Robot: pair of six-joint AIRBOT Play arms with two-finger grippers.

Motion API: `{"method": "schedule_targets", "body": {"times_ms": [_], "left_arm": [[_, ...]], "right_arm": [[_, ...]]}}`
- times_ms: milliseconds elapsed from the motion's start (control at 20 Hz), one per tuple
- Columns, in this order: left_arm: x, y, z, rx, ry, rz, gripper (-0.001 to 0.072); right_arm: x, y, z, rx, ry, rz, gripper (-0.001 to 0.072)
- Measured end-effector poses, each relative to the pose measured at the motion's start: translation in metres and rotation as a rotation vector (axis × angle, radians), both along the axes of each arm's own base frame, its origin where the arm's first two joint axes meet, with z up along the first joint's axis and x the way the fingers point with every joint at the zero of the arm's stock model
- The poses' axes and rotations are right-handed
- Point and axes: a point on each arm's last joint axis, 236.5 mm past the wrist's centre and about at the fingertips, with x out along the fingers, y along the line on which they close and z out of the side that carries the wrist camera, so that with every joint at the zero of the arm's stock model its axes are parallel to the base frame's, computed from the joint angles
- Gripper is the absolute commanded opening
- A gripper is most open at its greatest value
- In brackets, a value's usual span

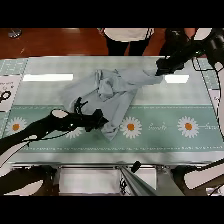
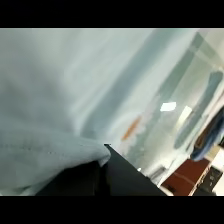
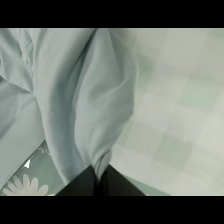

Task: Fold the shirts.

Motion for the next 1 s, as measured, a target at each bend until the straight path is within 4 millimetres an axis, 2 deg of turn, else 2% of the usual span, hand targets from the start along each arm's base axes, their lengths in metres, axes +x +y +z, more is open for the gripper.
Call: {"method": "schedule_targets", "body": {"times_ms": [100, 200, 250, 350, 400, 500, 600, 700, 750, 850, 950, 1000], "left_arm": [[0.004, -0.006, 0.031, -0.041, -0.095, -0.037, 0.0023], [0.010, -0.006, 0.082, -0.096, -0.233, -0.044, 0.0023], [0.014, 0.000, 0.116, -0.123, -0.336, -0.031, 0.0023], [0.023, 0.024, 0.198, -0.161, -0.595, 0.045, 0.0024], [0.024, 0.043, 0.242, -0.171, -0.734, 0.101, 0.0023], [0.016, 0.102, 0.340, -0.173, -1.041, 0.300, 0.0024], [-0.017, 0.163, 0.427, -0.182, -1.296, 0.514, 0.0023], [-0.064, 0.208, 0.490, -0.191, -1.490, 0.679, 0.0023], [-0.087, 0.222, 0.513, -0.197, -1.565, 0.732, 0.0023], [-0.120, 0.232, 0.541, -0.200, -1.663, 0.768, 0.0023], [-0.131, 0.227, 0.550, -0.202, -1.690, 0.747, 0.0023], [-0.131, 0.221, 0.550, -0.202, -1.686, 0.719, 0.0023]], "right_arm": [[-0.001, 0.000, 0.001, -0.002, -0.001, 0.001, 0.0022], [-0.001, 0.000, 0.010, -0.001, -0.021, 0.000, 0.0021], [0.000, 0.000, 0.019, 0.000, -0.046, -0.003, 0.0022], [0.002, 0.000, 0.050, 0.005, -0.138, -0.013, 0.0021], [0.003, -0.001, 0.074, 0.009, -0.204, -0.021, 0.0021], [-0.002, -0.001, 0.131, 0.020, -0.361, -0.038, 0.0021], [-0.019, -0.003, 0.201, 0.034, -0.549, -0.057, 0.0021], [-0.049, -0.004, 0.277, 0.059, -0.758, -0.080, 0.0020], [-0.069, -0.006, 0.316, 0.073, -0.866, -0.097, 0.0020], [-0.110, -0.016, 0.375, 0.076, -1.039, -0.145, 0.0020], [-0.154, -0.031, 0.412, 0.052, -1.154, -0.194, 0.0020], [-0.169, -0.038, 0.420, 0.032, -1.177, -0.215, 0.0020]]}}
